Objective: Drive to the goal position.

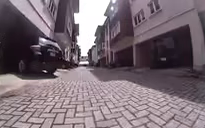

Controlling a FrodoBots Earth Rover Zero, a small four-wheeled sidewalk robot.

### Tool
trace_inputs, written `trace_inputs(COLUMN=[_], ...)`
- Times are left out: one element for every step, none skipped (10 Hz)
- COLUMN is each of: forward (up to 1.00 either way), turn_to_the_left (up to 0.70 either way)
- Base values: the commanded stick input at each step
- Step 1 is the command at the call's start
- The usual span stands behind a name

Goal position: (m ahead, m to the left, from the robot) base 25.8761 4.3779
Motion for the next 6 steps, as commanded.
trace_inputs(forward=[0.5,0.5,0.5,0.5,0.5,0.5], turn_to_the_left=[0.0,0.0,0.0,0.0,0.0,0.0])
